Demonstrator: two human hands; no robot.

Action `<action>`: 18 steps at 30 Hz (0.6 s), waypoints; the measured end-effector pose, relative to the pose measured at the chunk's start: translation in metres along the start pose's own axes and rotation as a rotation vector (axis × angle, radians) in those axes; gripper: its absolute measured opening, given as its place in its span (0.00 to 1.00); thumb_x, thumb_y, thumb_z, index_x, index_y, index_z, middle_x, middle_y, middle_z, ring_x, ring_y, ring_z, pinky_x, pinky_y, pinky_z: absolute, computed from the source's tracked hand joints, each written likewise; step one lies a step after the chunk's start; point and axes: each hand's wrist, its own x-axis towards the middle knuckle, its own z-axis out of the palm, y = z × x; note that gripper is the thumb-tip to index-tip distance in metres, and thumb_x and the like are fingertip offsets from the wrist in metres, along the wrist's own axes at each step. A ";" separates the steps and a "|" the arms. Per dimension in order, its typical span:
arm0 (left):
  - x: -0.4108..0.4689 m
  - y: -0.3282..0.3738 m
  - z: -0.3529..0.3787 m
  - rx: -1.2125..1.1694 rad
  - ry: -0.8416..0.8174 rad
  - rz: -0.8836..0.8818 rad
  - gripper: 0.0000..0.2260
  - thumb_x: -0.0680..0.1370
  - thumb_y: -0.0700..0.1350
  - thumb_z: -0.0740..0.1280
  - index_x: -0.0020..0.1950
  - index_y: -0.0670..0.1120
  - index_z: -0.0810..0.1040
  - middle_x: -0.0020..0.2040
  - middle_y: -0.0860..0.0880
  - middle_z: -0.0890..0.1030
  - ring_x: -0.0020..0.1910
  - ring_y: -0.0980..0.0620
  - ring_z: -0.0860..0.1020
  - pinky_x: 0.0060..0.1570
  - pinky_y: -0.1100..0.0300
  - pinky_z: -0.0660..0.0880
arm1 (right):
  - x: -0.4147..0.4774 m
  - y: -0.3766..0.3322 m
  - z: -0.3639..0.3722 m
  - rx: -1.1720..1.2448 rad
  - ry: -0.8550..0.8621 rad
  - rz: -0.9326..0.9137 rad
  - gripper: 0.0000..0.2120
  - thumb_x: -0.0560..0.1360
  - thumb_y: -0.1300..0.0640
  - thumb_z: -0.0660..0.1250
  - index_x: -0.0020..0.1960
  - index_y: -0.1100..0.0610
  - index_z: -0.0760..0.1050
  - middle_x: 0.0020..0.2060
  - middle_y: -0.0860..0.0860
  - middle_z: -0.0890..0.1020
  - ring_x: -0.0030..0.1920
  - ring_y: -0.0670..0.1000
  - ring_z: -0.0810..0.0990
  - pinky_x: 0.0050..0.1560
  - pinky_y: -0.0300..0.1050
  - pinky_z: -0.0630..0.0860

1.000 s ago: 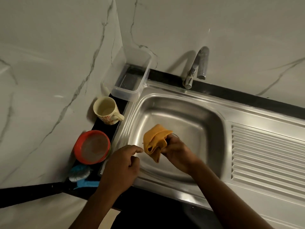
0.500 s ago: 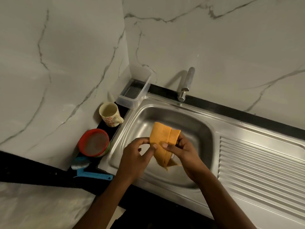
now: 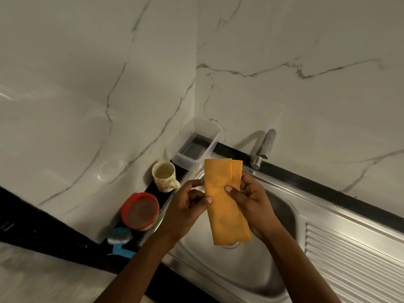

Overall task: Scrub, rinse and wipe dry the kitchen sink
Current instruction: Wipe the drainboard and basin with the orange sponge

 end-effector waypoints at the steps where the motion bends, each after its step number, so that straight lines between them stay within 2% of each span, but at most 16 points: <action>1: 0.006 0.002 -0.002 0.013 0.006 0.004 0.17 0.79 0.46 0.73 0.66 0.51 0.76 0.54 0.50 0.87 0.56 0.49 0.86 0.55 0.50 0.84 | 0.008 -0.001 0.001 0.021 -0.017 0.013 0.19 0.82 0.61 0.67 0.72 0.53 0.73 0.63 0.55 0.83 0.62 0.59 0.83 0.62 0.62 0.80; 6: 0.046 0.009 -0.020 0.085 0.153 0.046 0.14 0.76 0.52 0.75 0.60 0.55 0.79 0.52 0.51 0.84 0.52 0.50 0.86 0.43 0.45 0.86 | 0.056 -0.006 0.008 -0.051 -0.074 0.048 0.16 0.85 0.61 0.63 0.72 0.55 0.74 0.63 0.55 0.84 0.63 0.59 0.83 0.61 0.58 0.82; 8: 0.065 0.009 -0.028 0.109 0.198 0.041 0.12 0.78 0.50 0.75 0.59 0.57 0.79 0.54 0.49 0.84 0.51 0.50 0.86 0.43 0.44 0.86 | 0.077 -0.008 0.015 -0.032 -0.056 0.062 0.16 0.85 0.61 0.62 0.72 0.56 0.75 0.62 0.56 0.84 0.63 0.60 0.83 0.62 0.60 0.81; 11: 0.090 0.010 -0.038 0.054 0.224 -0.025 0.12 0.81 0.46 0.73 0.64 0.51 0.79 0.52 0.45 0.85 0.45 0.47 0.87 0.41 0.46 0.86 | 0.113 -0.013 0.027 0.025 0.026 0.052 0.14 0.85 0.63 0.62 0.68 0.58 0.78 0.60 0.59 0.85 0.61 0.62 0.84 0.59 0.58 0.82; 14: 0.107 0.008 -0.050 -0.030 0.248 -0.064 0.10 0.81 0.42 0.72 0.63 0.49 0.80 0.48 0.42 0.85 0.38 0.48 0.85 0.38 0.52 0.80 | 0.155 -0.018 0.038 0.102 0.144 0.090 0.13 0.85 0.63 0.61 0.68 0.57 0.78 0.59 0.57 0.86 0.59 0.61 0.85 0.55 0.55 0.84; 16: 0.115 0.004 -0.057 -0.026 0.290 -0.068 0.08 0.81 0.42 0.71 0.60 0.50 0.81 0.44 0.44 0.86 0.38 0.45 0.84 0.39 0.49 0.80 | 0.183 -0.020 0.044 0.163 0.245 0.139 0.13 0.85 0.65 0.61 0.65 0.56 0.80 0.57 0.58 0.86 0.57 0.61 0.86 0.55 0.58 0.84; 18: 0.118 0.000 -0.063 -0.001 0.333 -0.069 0.06 0.82 0.44 0.70 0.58 0.52 0.82 0.44 0.49 0.86 0.42 0.45 0.85 0.44 0.44 0.83 | 0.208 -0.019 0.051 0.212 0.341 0.197 0.16 0.84 0.69 0.60 0.59 0.54 0.82 0.53 0.59 0.87 0.54 0.62 0.86 0.55 0.61 0.84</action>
